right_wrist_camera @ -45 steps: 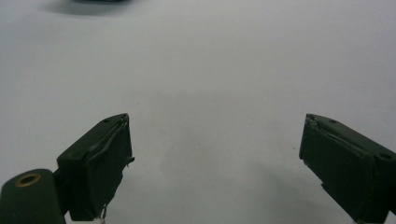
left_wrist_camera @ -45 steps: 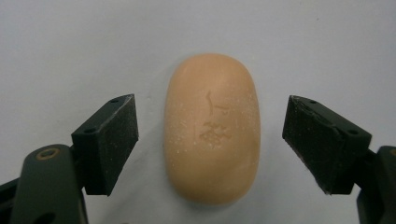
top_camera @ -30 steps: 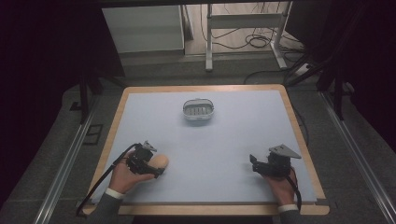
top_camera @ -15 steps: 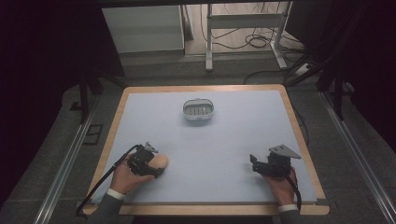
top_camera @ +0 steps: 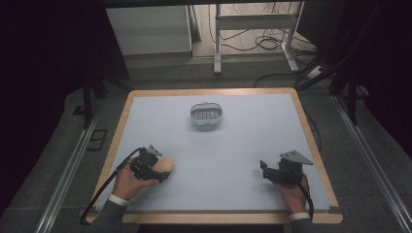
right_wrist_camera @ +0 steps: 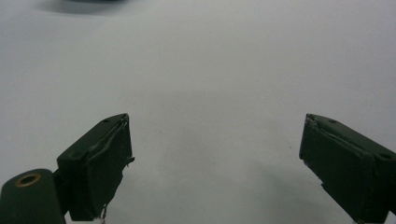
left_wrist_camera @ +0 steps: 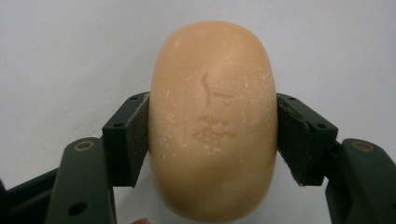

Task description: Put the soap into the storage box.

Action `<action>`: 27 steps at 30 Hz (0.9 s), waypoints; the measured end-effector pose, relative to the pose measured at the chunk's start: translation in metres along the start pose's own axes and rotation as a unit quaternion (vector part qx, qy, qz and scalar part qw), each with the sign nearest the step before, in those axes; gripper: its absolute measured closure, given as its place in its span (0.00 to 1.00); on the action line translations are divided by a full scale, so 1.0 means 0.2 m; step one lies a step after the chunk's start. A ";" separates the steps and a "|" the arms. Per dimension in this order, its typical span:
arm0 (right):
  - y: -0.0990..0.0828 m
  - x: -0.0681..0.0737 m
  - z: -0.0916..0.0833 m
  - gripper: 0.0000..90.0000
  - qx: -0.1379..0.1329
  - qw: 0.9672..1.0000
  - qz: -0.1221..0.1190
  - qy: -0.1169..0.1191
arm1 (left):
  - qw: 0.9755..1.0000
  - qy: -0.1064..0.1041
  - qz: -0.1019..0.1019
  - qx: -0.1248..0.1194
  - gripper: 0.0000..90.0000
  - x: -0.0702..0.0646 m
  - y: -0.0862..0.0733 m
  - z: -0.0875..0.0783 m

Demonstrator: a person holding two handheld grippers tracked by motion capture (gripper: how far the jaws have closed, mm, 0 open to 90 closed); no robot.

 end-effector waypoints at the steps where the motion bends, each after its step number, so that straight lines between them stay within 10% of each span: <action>1: 0.00 0.00 0.00 0.10 0.000 1.000 0.000 0.000 | 1.000 -0.002 0.001 -0.001 0.36 0.00 0.01 0.00; 27: 0.00 0.00 0.00 0.10 0.003 1.000 0.005 -0.001 | 1.000 -0.004 0.007 -0.016 0.36 -0.01 0.09 -0.02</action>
Point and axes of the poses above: each handheld gripper's, and its own axes: z roughly forward along the jaws, y roughly out of its top, x roughly to its left, the point moved 6 cm from there along z, roughly forward along the jaws, and after that the axes turned 11 degrees about -x, right-handed, at the moved point
